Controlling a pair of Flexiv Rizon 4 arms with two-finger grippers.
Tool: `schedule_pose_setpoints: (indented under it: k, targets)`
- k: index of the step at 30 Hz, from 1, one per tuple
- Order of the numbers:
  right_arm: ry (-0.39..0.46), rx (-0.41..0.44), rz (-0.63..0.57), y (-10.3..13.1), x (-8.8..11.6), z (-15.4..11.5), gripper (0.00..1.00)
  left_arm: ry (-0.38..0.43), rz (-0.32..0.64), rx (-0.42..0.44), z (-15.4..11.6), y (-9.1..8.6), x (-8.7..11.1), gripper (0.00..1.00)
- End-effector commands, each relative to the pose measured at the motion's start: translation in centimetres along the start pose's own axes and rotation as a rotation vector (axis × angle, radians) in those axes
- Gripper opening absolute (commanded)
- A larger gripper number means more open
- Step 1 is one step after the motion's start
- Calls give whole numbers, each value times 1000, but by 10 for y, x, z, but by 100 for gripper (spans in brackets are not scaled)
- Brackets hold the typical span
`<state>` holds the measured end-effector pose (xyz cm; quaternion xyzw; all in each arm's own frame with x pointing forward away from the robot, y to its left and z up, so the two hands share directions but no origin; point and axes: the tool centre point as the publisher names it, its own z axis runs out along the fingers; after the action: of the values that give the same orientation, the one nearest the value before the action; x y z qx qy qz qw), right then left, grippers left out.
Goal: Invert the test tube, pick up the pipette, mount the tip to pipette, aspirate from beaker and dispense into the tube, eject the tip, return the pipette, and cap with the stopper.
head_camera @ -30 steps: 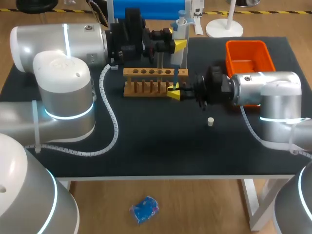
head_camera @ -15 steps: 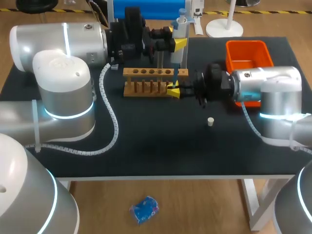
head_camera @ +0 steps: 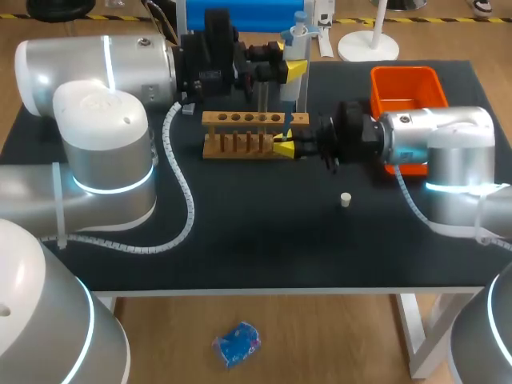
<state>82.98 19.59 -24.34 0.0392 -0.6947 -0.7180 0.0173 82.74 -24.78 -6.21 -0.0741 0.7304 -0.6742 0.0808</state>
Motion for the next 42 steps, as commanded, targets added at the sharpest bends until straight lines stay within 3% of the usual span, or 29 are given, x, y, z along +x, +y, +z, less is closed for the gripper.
schedule_pose_setpoints:
  k: [1, 25, 42]
  targets:
    - [-5, 2, 3, 9, -1, -1, 0, 3, -3, -5, 0, 8, 0, 0]
    - [3, 37, -21, 15, 2, 1, 0, 3, -3, -5, 0, 8, 0, 0]
    - [-150, 39, -9, 17, 3, 1, 0, 3, -3, -5, 0, 8, 0, 0]
